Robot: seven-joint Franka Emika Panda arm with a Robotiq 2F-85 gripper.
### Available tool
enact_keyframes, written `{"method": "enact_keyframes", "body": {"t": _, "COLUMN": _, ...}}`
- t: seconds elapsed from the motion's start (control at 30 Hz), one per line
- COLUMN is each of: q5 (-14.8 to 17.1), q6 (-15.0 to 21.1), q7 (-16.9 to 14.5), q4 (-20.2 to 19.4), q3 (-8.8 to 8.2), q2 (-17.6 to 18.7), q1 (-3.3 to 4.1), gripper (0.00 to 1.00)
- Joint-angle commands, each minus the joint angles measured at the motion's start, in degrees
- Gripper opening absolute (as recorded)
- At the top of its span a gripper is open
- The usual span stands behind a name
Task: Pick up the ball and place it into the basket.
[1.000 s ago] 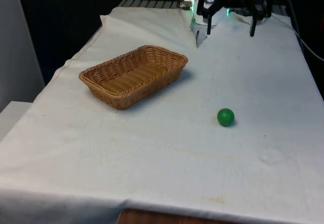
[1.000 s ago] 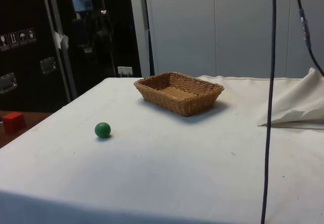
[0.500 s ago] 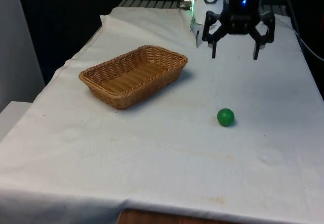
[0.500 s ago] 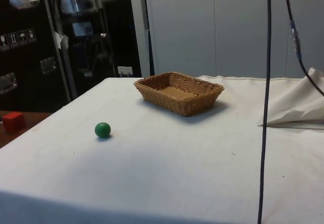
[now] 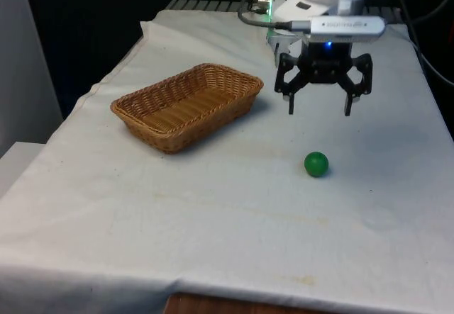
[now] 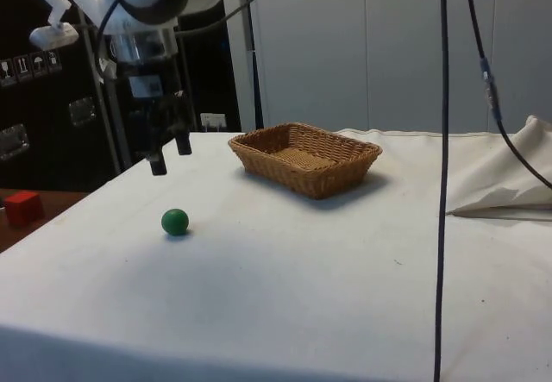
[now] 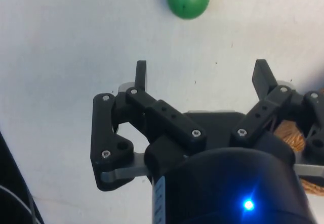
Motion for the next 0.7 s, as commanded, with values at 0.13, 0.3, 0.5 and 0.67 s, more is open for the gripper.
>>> {"method": "enact_keyframes", "body": {"t": 0.13, "q5": 2.01, "q6": 2.35, "q7": -2.69, "q4": 0.23, "q3": 0.11, "q2": 1.95, "q1": -0.97, "gripper": 1.00}}
{"method": "enact_keyframes", "body": {"t": 0.3, "q5": 2.92, "q6": 3.04, "q7": -4.13, "q4": 0.17, "q3": -0.52, "q2": 2.92, "q1": -0.92, "gripper": 1.00}}
{"method": "enact_keyframes", "body": {"t": 0.5, "q5": 3.95, "q6": 6.07, "q7": -4.47, "q4": 0.86, "q3": 0.40, "q2": 5.33, "q1": -0.80, "gripper": 1.00}}
{"method": "enact_keyframes", "body": {"t": 0.67, "q5": 3.72, "q6": 6.59, "q7": -4.01, "q4": 1.66, "q3": 0.74, "q2": 6.59, "q1": -0.63, "gripper": 1.00}}
